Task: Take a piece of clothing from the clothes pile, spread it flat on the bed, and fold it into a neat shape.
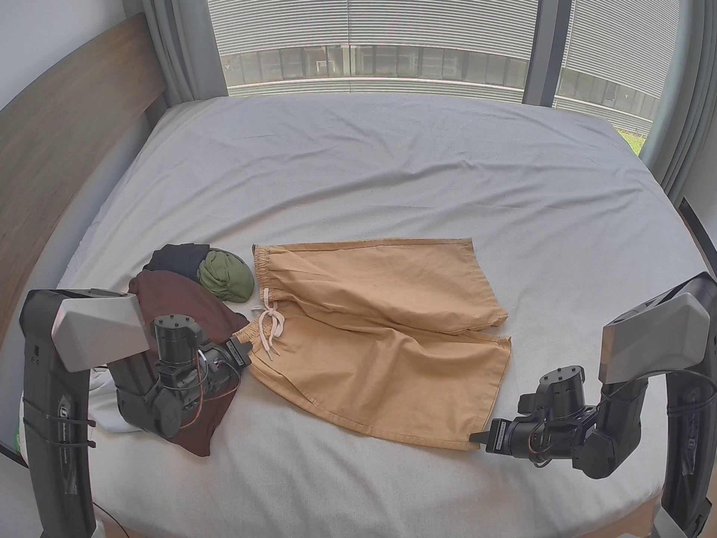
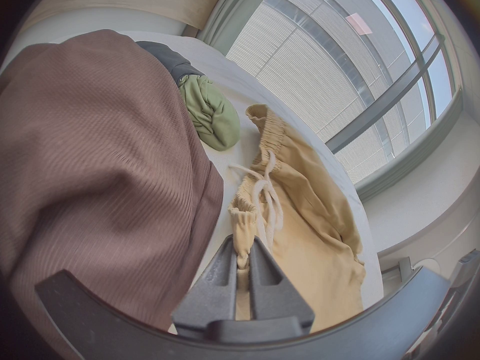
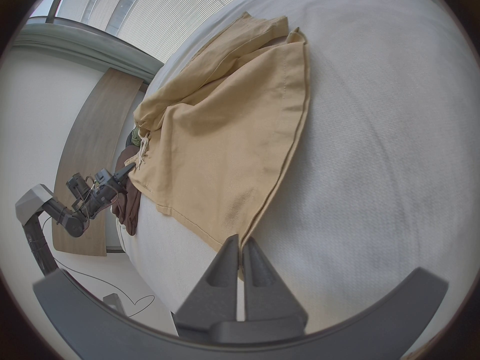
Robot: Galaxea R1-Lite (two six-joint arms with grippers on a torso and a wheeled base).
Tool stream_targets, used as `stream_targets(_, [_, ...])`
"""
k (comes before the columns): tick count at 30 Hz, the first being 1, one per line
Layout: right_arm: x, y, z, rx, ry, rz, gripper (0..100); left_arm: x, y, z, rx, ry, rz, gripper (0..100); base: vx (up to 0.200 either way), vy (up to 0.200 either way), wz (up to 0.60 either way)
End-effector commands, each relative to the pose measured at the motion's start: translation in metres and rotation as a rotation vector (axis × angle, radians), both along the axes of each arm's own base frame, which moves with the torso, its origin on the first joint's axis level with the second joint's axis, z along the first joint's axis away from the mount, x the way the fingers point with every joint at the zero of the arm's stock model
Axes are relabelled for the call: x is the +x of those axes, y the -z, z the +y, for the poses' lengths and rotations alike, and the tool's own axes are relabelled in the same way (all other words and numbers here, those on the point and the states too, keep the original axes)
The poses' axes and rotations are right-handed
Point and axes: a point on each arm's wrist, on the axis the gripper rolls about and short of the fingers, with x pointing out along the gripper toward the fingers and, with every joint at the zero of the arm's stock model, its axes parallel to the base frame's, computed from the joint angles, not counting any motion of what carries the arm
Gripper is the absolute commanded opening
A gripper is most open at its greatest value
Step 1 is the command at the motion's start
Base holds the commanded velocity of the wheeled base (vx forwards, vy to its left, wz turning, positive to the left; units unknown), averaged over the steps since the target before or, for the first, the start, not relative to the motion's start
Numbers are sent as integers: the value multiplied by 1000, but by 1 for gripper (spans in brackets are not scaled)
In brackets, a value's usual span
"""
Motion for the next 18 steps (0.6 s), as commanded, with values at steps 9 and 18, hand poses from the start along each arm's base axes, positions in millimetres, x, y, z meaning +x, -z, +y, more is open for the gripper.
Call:
stream_targets(9, [-25,-21,-28,-46,26,-1,0,-72,-37,-1,28,114,73,0,0,0,0])
stream_targets(18, [-38,-24,-44,-77,36,8,0,-105,-25,0,75,167,133,0,0,0,0])
